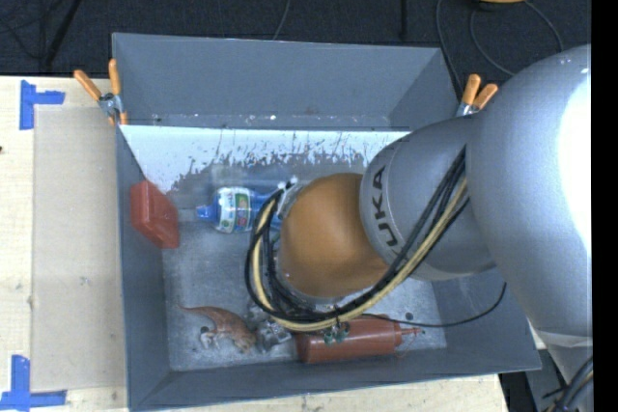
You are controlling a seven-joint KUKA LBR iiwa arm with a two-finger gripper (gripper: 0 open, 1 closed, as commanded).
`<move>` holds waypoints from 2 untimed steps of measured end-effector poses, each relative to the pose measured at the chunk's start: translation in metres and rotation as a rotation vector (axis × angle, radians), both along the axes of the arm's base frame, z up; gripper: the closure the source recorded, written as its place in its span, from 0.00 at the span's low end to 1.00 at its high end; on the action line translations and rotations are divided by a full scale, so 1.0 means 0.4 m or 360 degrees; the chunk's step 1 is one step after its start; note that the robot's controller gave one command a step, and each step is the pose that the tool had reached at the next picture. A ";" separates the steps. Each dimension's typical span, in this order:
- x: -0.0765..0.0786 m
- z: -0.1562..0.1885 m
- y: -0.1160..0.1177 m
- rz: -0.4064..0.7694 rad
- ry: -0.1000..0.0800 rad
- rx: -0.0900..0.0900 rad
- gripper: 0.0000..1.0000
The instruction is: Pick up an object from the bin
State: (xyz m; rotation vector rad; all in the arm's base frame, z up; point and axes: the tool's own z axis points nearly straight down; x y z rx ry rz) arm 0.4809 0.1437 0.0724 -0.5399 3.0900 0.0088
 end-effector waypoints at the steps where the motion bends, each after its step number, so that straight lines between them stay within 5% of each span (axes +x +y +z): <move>1: 0.000 0.000 0.000 -0.0002 0.0000 0.0000 1.00; 2: 0.025 0.505 -0.039 0.0358 0.0011 -0.0010 1.00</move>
Offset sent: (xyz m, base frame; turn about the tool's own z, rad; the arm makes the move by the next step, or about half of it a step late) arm 0.0119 -0.0185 0.2353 -0.2579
